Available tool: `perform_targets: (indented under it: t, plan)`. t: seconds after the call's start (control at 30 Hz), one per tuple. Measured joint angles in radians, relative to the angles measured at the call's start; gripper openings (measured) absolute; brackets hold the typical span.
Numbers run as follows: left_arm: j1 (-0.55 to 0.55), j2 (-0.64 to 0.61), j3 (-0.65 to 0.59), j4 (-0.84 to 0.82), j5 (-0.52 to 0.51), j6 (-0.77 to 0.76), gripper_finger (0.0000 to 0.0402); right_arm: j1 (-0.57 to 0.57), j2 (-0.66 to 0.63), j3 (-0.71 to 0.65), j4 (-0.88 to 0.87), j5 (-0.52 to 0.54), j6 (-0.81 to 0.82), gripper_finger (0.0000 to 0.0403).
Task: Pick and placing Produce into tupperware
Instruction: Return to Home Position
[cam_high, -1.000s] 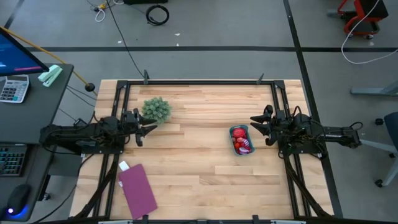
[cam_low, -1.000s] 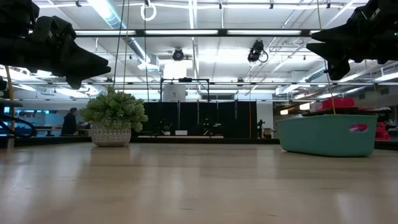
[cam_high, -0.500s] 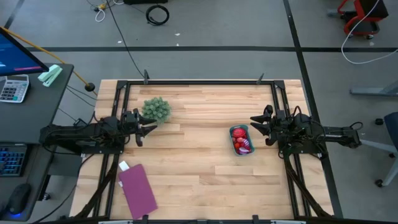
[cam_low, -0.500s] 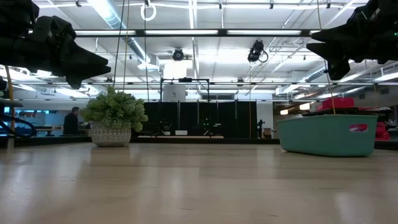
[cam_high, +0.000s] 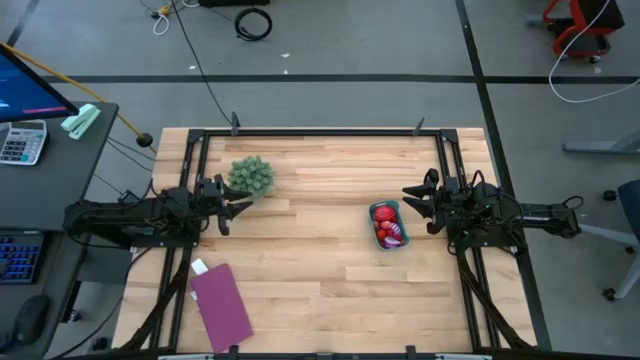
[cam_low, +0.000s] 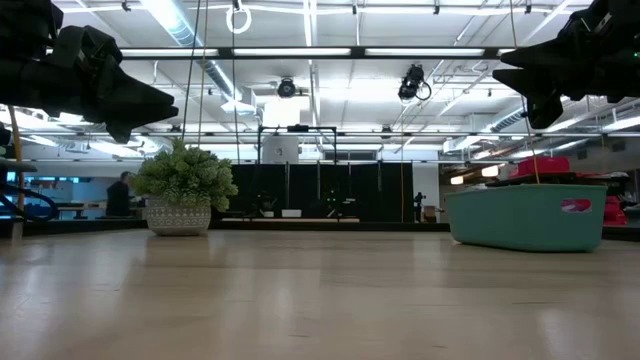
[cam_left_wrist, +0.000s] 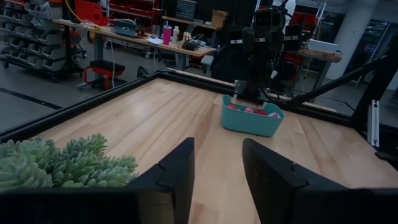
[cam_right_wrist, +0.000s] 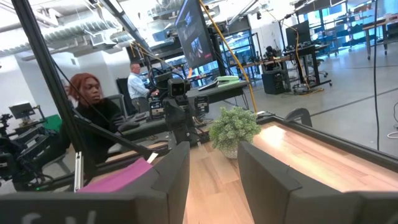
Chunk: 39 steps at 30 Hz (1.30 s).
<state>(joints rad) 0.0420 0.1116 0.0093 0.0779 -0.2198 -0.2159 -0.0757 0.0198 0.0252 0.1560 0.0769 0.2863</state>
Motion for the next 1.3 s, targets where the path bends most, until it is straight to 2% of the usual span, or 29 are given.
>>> perform_targets:
  t: [0.3,0.73,1.3]
  plan:
    - [0.000,0.000,0.000,0.000,0.000,0.000,0.0153,0.000,0.000,0.000,0.000,0.000,0.000,0.0144]
    - [0.000,0.000,0.000,0.000,0.000,-0.001,0.0137,0.000,0.000,0.000,0.000,0.000,0.000,0.0144]
    - [0.000,0.000,0.000,0.000,0.000,-0.001,0.0150,0.000,0.000,0.000,0.000,0.000,0.000,0.0144]
